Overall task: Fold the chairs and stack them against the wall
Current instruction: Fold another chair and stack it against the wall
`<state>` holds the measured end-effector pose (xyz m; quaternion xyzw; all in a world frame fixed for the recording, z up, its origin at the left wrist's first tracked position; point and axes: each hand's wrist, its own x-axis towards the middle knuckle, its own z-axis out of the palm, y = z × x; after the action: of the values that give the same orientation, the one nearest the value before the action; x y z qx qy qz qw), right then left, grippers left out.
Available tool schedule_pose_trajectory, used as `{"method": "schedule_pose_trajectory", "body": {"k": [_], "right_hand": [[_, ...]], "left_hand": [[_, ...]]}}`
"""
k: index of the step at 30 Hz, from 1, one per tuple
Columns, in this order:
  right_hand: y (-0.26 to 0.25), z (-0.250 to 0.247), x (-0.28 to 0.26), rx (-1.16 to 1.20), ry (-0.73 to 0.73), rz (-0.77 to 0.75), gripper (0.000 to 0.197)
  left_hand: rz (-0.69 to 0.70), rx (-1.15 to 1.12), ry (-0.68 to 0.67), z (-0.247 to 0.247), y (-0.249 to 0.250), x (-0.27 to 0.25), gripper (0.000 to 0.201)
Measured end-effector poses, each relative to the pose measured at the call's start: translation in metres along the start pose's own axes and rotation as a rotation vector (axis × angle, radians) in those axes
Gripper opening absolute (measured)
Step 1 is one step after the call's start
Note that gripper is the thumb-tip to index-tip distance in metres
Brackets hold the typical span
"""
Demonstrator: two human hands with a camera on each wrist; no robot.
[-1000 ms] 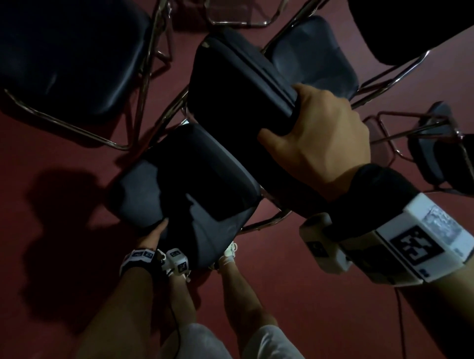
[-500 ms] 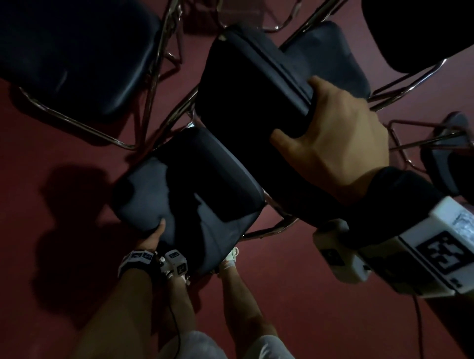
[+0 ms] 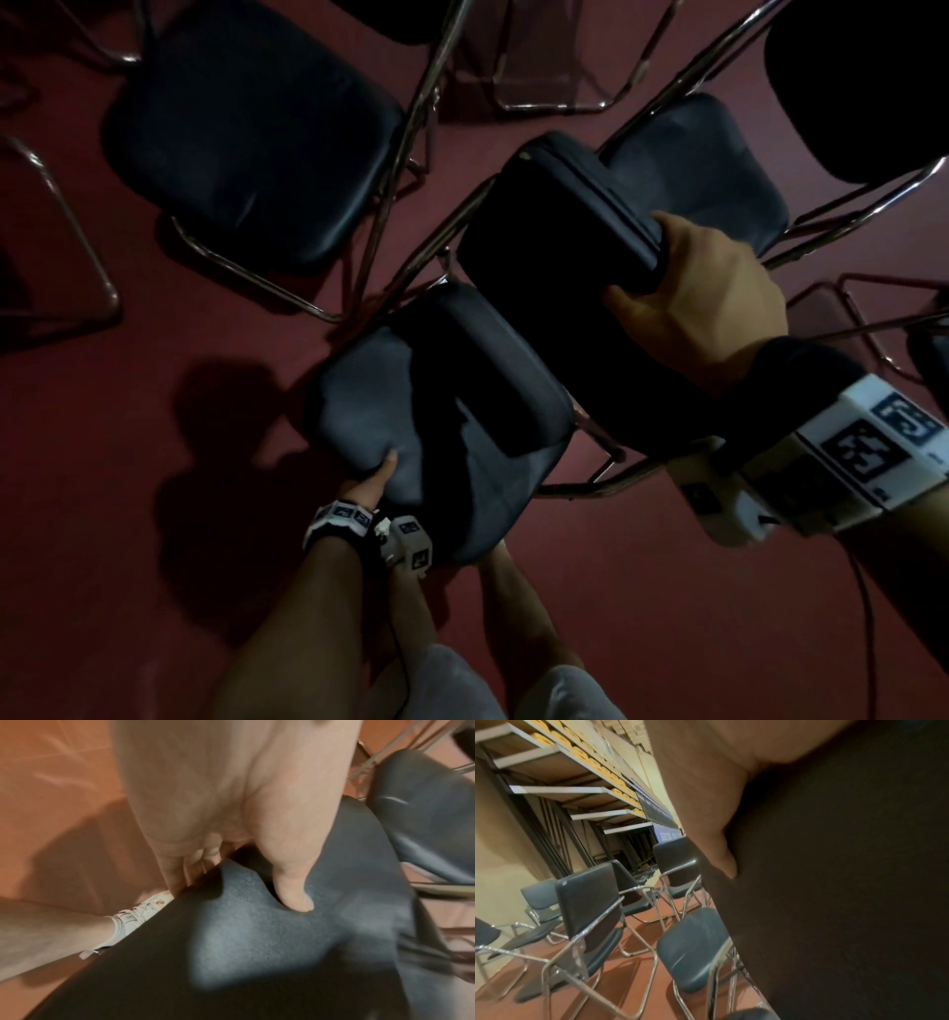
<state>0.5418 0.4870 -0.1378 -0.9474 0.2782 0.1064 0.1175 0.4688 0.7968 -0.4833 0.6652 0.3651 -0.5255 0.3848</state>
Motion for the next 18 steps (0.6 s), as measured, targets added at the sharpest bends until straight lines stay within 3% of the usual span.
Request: {"method": "schedule_pose_trajectory", "body": {"k": [6, 14, 18], "right_hand": [[0.002, 0.009, -0.001, 0.055, -0.068, -0.053, 0.066], [0.012, 0.022, 0.005, -0.01, -0.136, -0.016, 0.106], [0.0, 0.033, -0.012, 0.028, -0.156, -0.031, 0.105]], "left_hand": [[-0.042, 0.121, 0.008, -0.007, -0.014, -0.006, 0.111], [-0.068, 0.222, 0.034, -0.006, 0.001, -0.076, 0.108], [-0.051, 0.224, 0.056, 0.002, 0.022, -0.117, 0.077]]}}
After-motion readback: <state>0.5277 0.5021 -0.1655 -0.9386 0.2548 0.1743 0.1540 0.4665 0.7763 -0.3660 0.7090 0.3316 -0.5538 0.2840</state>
